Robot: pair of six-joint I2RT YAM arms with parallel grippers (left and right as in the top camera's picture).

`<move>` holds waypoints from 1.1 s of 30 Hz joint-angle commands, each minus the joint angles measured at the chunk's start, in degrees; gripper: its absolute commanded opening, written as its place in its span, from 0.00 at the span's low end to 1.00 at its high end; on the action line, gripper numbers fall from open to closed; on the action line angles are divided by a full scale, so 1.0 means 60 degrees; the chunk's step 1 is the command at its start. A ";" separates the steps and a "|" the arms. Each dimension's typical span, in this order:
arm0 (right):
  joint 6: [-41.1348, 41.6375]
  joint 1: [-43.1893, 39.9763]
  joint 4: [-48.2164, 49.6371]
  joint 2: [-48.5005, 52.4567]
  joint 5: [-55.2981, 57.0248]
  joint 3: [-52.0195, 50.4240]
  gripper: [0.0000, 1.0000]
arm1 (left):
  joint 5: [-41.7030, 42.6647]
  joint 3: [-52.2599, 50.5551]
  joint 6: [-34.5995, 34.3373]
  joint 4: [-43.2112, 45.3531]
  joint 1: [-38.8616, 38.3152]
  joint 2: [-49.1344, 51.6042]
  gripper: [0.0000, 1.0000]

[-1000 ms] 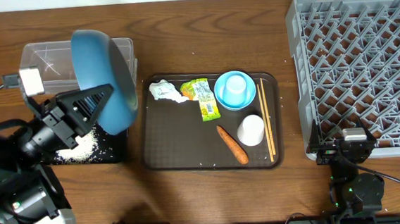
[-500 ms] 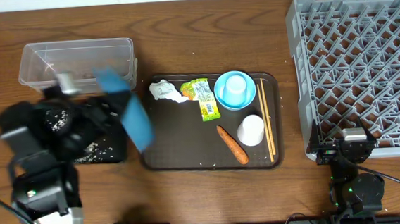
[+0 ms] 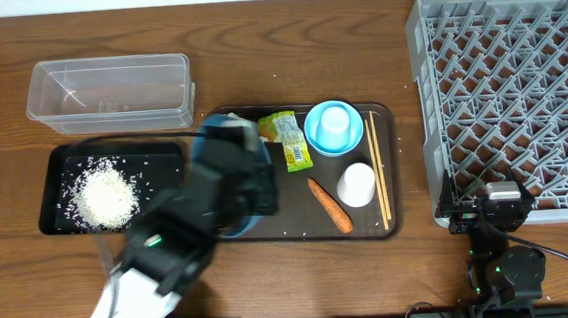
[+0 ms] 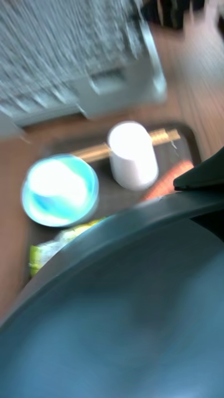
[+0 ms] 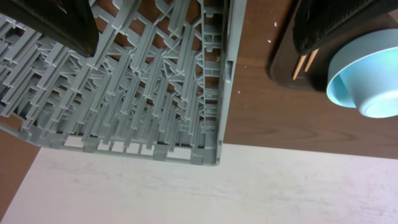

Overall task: Sort waste into correct bins and load items into the dishwasher rack
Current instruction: 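Carry the blue plate back and set it on the brown tray, then grasp the carrot on the brown tray with the left gripper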

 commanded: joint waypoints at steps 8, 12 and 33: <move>-0.0095 0.0229 -0.0036 -0.0007 0.0062 -0.0011 0.99 | -0.2102 0.0106 -0.0076 0.0747 -0.1727 0.3541 0.06; -0.0095 0.0229 -0.0036 -0.0007 0.0062 -0.0011 0.99 | -0.2109 0.0106 -0.0248 0.1016 -0.1723 0.4339 0.06; -0.0098 0.0229 -0.0036 -0.0007 0.0062 -0.0011 0.99 | -0.2441 0.0102 -0.0248 0.0951 -0.1716 0.5475 0.29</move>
